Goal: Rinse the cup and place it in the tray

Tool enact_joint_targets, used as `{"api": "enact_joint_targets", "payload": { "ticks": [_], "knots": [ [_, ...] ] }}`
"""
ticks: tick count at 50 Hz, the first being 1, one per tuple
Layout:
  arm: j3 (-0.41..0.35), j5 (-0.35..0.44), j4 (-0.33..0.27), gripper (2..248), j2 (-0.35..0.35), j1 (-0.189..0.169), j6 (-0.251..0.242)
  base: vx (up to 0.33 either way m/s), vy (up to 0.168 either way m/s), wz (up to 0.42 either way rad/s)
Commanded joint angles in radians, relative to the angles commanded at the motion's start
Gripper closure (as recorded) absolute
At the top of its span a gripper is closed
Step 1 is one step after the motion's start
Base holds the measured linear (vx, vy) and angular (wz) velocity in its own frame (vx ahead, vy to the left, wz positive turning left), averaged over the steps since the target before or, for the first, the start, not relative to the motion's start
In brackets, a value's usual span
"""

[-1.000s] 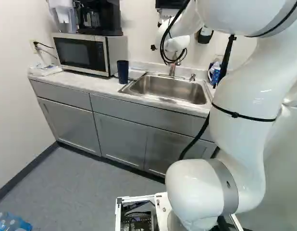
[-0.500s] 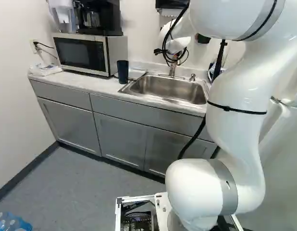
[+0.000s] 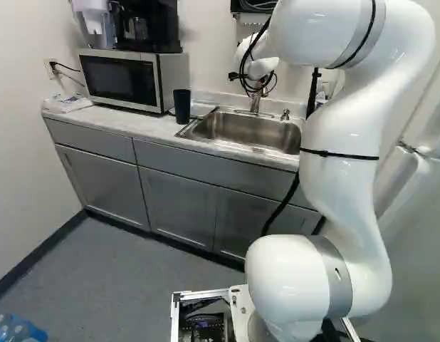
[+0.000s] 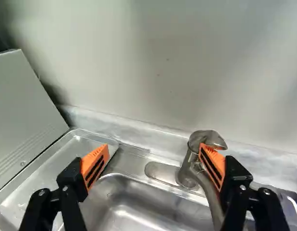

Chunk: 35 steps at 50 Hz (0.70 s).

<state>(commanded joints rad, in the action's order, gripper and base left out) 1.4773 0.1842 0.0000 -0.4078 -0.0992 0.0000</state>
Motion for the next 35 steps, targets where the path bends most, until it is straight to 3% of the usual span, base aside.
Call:
{"api": "enact_joint_targets", "payload": {
  "ticks": [35],
  "knots": [
    [0.091, 0.121, 0.000, 3, -0.075, -0.011, 0.000, 0.000, 0.000, 0.000]
  ]
}}
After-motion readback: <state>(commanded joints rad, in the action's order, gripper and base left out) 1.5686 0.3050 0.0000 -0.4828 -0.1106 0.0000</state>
